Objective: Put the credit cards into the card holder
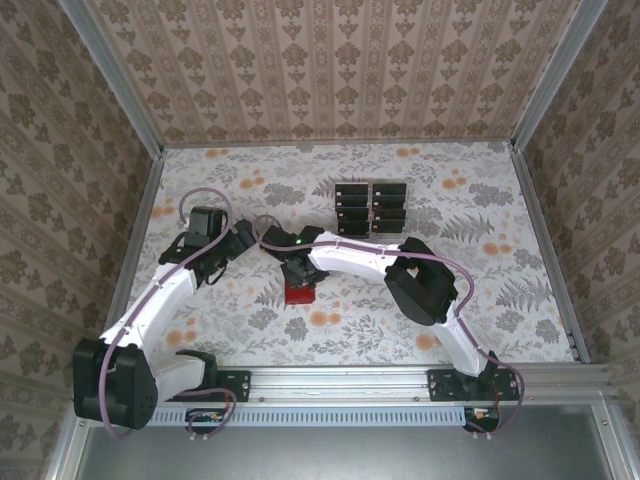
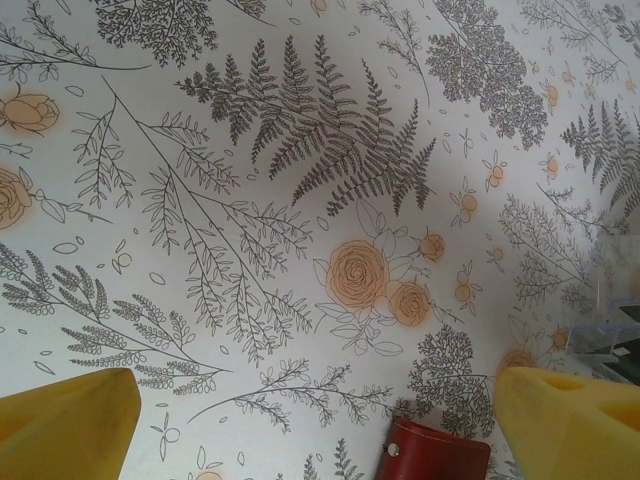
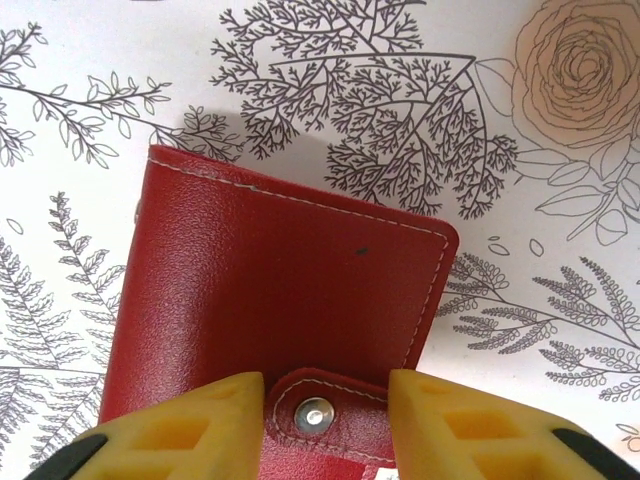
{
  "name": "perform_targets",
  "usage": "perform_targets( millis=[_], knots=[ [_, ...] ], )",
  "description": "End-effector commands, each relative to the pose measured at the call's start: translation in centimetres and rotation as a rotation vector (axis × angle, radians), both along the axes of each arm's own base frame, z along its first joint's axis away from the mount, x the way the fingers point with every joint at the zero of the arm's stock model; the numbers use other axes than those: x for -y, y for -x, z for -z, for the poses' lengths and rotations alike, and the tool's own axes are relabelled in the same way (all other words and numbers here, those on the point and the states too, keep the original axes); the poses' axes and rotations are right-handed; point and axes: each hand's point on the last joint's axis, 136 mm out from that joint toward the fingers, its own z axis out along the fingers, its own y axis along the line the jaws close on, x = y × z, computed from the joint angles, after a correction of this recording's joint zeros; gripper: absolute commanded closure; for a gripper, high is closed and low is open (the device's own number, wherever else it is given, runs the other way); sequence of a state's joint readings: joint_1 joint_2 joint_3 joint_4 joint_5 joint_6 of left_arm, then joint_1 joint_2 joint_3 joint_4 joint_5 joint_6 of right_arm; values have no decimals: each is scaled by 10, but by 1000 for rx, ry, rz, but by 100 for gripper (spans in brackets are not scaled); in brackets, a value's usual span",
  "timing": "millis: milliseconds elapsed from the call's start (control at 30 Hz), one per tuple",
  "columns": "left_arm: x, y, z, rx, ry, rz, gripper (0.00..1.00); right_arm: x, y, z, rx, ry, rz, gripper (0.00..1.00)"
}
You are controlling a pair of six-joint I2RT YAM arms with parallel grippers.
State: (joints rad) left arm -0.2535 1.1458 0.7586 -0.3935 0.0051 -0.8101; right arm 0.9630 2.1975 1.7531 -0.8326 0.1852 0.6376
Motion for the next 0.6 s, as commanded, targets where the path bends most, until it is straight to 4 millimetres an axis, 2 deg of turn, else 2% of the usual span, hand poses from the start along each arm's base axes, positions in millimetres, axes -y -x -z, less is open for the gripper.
perform_targets(
  millis=[0, 233, 367, 567],
  knots=[
    [1, -2, -1, 10, -5, 23, 0, 10, -1, 6, 13, 68, 12, 72],
    [2, -2, -1, 10, -5, 33, 0, 16, 1, 6, 17, 66, 3, 100],
    [4, 0, 2, 5, -2, 51, 0, 22, -4, -9, 54, 30, 14, 100],
    [22, 1, 4, 17, 62, 134, 0, 29, -9, -42, 99, -107, 53, 100]
  ],
)
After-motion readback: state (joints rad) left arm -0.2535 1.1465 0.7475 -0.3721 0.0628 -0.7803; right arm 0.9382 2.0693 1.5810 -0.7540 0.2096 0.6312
